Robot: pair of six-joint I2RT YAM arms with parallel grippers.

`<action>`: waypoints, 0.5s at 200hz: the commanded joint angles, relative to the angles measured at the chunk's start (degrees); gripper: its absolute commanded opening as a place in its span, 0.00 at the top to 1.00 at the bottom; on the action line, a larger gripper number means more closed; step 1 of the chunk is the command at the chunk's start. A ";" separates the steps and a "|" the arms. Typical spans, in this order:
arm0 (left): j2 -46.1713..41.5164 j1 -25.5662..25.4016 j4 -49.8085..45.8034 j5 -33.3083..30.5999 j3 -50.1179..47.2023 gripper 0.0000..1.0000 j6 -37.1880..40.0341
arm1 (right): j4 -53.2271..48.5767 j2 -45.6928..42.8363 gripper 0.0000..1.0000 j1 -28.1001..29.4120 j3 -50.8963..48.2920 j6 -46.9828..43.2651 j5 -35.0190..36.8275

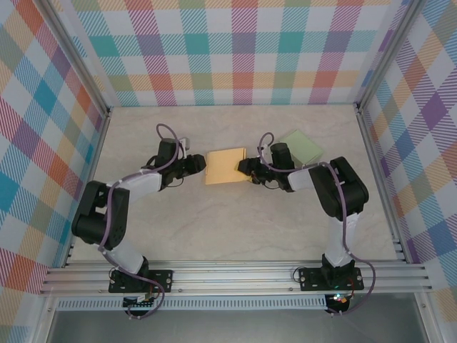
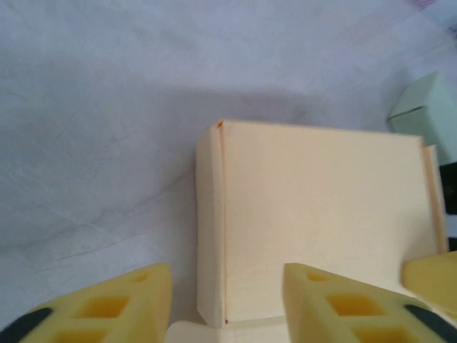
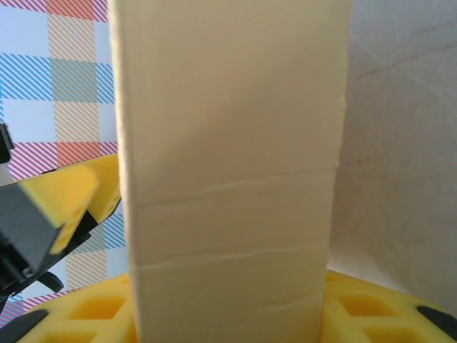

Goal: Fold the paper box

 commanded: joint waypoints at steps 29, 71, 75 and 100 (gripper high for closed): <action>-9.99 -0.92 10.33 -1.33 -8.22 0.36 3.92 | -1.16 -7.58 0.60 -0.59 -3.46 1.68 -2.28; -16.52 -5.87 16.26 -1.60 -14.41 0.12 16.83 | -2.47 -10.55 0.61 -0.54 -5.11 3.86 -2.87; -17.68 -7.03 17.82 -2.06 -15.79 0.02 19.49 | -3.06 -10.91 0.60 -0.67 -5.12 4.14 -3.24; -26.41 -14.98 28.46 -3.71 -26.01 0.00 39.91 | -11.38 -14.04 0.58 -1.20 -4.75 3.88 -5.94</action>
